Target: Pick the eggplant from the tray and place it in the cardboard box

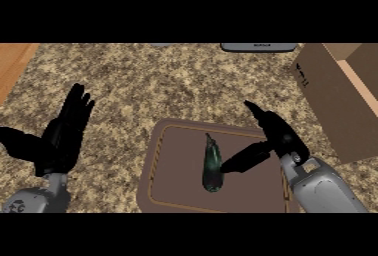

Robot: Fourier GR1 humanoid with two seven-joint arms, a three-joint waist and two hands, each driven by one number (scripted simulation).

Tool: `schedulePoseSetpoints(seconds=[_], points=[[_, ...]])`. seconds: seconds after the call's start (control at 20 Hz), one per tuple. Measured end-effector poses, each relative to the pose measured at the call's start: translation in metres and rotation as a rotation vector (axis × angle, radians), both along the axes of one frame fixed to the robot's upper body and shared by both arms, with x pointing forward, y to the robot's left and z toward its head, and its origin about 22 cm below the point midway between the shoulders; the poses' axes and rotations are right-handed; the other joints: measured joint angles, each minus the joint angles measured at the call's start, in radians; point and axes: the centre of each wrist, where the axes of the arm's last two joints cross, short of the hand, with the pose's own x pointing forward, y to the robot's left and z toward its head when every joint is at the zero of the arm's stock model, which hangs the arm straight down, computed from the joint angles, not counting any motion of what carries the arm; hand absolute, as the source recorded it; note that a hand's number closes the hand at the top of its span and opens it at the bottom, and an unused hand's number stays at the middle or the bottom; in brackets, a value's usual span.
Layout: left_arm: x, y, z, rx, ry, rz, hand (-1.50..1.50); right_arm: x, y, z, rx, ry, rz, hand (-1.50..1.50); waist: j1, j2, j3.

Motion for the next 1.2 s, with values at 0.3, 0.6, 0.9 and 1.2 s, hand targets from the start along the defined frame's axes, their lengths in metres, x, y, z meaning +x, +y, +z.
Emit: schedulePoseSetpoints(seconds=[0.3, 0.6, 0.9, 1.2], points=[[-0.002, 0.009, 0.0, 0.006, -0.003, 0.004, 0.0, -0.002, 0.017, -0.013, -0.009, 0.009, 0.003, -1.5, 0.0, 0.0, 0.0], [-0.001, 0.015, 0.002, 0.004, 0.0, 0.003, 0.0, -0.004, 0.02, -0.026, 0.006, 0.033, -0.01, -1.5, 0.0, 0.0, 0.0], [0.0, 0.01, 0.005, 0.002, -0.002, 0.004, 0.0, -0.002, 0.029, -0.035, -0.038, 0.043, -0.016, -1.5, 0.0, 0.0, 0.0], [-0.004, 0.011, 0.003, 0.004, -0.002, 0.003, 0.0, -0.001, 0.035, -0.051, -0.058, 0.062, -0.029, -1.5, 0.0, 0.0, 0.0]])
